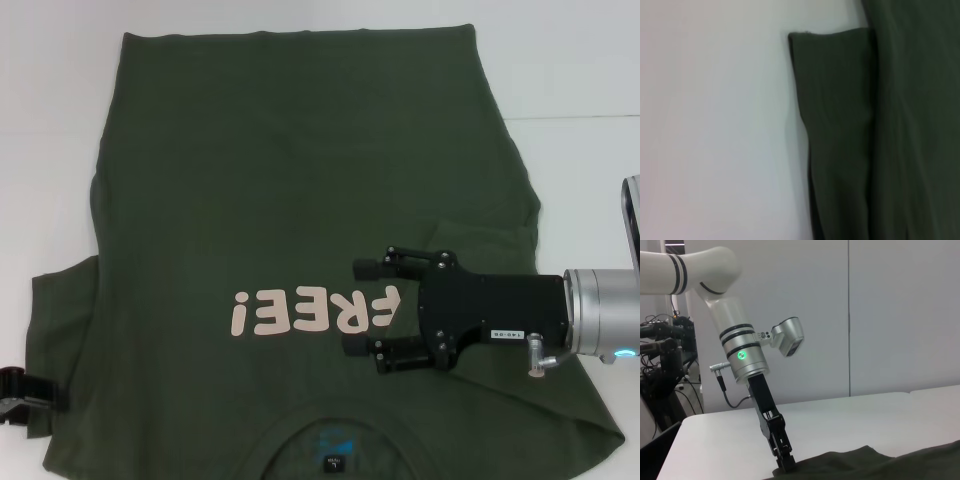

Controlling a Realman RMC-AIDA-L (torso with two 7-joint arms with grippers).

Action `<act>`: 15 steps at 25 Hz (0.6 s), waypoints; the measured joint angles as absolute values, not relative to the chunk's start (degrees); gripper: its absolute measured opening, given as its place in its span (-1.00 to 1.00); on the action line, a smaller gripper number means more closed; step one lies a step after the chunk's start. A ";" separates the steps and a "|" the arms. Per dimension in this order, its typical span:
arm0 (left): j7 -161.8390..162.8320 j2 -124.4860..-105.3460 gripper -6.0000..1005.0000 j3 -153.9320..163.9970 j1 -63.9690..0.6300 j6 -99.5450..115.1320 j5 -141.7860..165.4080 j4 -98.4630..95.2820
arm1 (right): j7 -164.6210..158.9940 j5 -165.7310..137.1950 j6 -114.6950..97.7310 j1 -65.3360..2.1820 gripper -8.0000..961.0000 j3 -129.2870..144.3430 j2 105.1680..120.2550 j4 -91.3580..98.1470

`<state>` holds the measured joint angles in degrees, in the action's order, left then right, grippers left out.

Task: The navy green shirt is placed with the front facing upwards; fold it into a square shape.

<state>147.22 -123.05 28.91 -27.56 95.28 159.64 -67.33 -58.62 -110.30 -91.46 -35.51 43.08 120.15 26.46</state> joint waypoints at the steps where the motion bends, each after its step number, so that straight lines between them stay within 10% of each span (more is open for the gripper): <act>1: 147.20 -123.03 0.10 28.96 -27.63 95.28 159.85 -67.29 | -58.62 -110.30 -91.46 -35.51 0.87 43.07 120.15 26.45; 15: 147.28 -122.87 -0.02 29.02 -27.95 95.36 160.08 -66.80 | -58.62 -110.25 -91.43 -35.50 0.85 43.06 120.15 26.45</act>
<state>147.28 -122.87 29.02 -27.95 95.36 160.08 -66.80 -58.62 -110.25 -91.43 -35.50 43.06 120.15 26.45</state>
